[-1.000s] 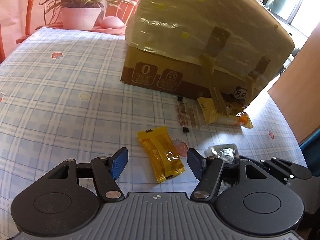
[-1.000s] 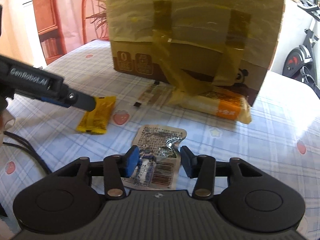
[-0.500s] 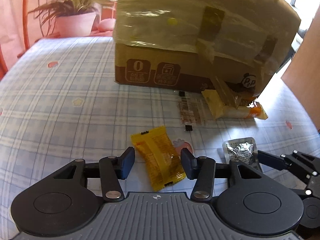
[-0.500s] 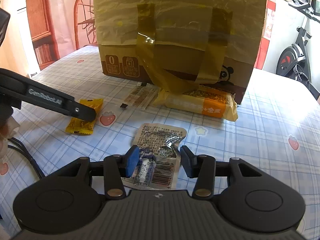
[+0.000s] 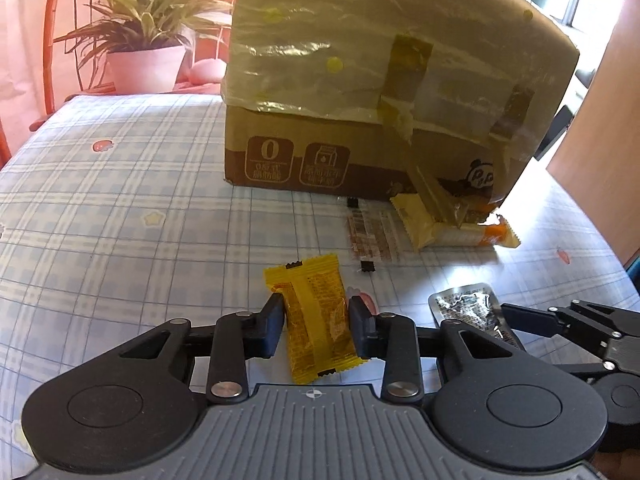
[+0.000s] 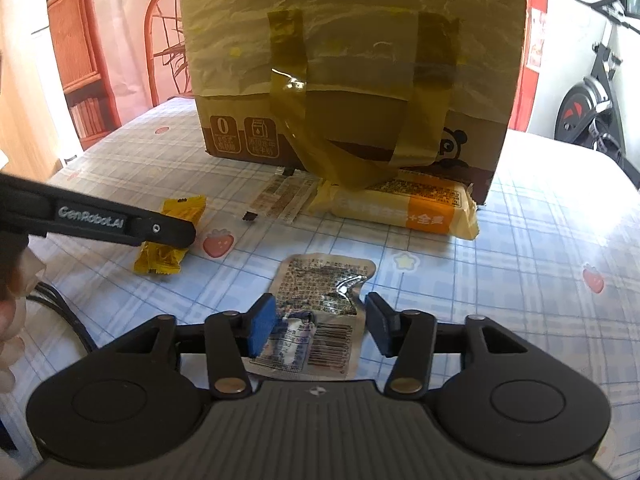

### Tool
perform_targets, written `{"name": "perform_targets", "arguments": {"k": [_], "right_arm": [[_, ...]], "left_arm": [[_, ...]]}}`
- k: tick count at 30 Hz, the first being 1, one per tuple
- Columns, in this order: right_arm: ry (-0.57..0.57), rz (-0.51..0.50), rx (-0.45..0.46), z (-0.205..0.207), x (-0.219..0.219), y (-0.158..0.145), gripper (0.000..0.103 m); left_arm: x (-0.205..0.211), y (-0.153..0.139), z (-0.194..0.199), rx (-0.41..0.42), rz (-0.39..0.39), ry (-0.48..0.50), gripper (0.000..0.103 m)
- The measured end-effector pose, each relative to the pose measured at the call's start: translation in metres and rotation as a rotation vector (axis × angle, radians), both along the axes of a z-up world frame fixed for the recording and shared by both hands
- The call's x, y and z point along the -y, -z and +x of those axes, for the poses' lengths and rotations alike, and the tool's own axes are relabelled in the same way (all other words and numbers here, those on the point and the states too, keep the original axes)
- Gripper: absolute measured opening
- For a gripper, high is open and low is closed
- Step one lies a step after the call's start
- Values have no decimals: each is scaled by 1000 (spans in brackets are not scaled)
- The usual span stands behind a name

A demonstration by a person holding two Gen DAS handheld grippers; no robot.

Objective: Organize snacks
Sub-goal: 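Close left gripper on the yellow packet while right gripper closes on foil packet, then lift both packets and carry them over the open box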

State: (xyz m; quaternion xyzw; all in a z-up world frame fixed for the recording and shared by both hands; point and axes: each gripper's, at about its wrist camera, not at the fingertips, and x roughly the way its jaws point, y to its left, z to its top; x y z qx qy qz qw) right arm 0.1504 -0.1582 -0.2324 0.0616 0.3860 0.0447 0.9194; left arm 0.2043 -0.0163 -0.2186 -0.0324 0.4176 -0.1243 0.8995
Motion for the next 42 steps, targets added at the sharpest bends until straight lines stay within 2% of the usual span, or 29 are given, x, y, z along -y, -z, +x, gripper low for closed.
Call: {"name": "perform_targets", "arguments": {"k": [5,10,17,20,23,31,36,38,42], "right_arm": [[0,-12,-10,8,-4,0,61],[-14,-69,-9,10,-12,1,62],[-14,-76,-10,11,-13,2,61],[-19,-79,-5,9,-14,1,57],[-2,-74,-2,8,-9,0,46],[-2,-64,15,3,-7,-3,35],[21,-53,53,0,-3,-11,18],[31,-53,75,-2,-1,-15,6],[36,-47,103,-3,2,-23,4]], "left_arm": [[-3,-1,0,5,-17,-2,37],[-5,1,0,-1,-33,-2,37],[-8,0,-1,4,-46,-2,37],[-9,-1,-2,8,-52,-4,37],[-9,-2,-3,10,-56,-9,37],[-9,-4,-5,16,-62,-8,37],[-9,-6,-6,21,-63,-9,37],[-9,-7,-6,24,-63,-7,37],[-9,-9,-7,26,-65,-12,37]]}}
